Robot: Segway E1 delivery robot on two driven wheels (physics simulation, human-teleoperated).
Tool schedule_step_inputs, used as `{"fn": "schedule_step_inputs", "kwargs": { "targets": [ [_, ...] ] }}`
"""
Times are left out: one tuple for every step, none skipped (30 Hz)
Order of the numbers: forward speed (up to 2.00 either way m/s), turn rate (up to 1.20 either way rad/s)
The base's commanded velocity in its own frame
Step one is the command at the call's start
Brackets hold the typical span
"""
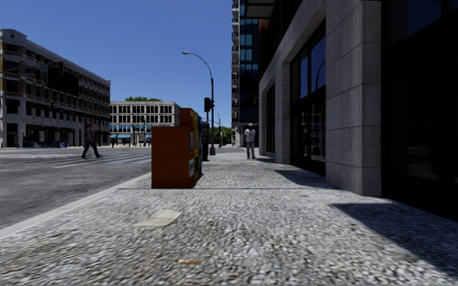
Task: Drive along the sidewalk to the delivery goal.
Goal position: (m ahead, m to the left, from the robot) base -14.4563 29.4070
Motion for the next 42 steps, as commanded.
{"fn": "schedule_step_inputs", "kwargs": {
  "targets": [
    [2.0, 0.0],
    [2.0, 0.0],
    [2.0, 0.0],
    [2.0, 0.0],
    [2.0, 0.0],
    [2.0, 0.0],
    [2.0, 0.0],
    [2.0, 0.0],
    [2.0, 0.0],
    [2.0, 0.0],
    [2.0, 0.0],
    [2.0, 0.0],
    [2.0, 0.0],
    [2.0, 0.0],
    [2.0, 0.0],
    [2.0, 0.0],
    [2.0, 0.0],
    [2.0, 0.0],
    [2.0, 0.0],
    [2.0, 0.0],
    [2.0, 0.0],
    [2.0, 0.0],
    [2.0, 0.0],
    [2.0, -0.06],
    [2.0, -0.11],
    [2.0, -0.15],
    [2.0, -0.15],
    [2.0, -0.18],
    [2.0, -0.19],
    [2.0, -0.15],
    [2.0, -0.15],
    [2.0, 0.0],
    [2.0, 0.0],
    [2.0, 0.0],
    [2.0, 0.0],
    [2.0, 0.0],
    [2.0, 0.0],
    [2.0, 0.0],
    [2.0, 0.0],
    [2.0, 0.0],
    [2.0, 0.0],
    [2.0, 0.0]
  ]
}}
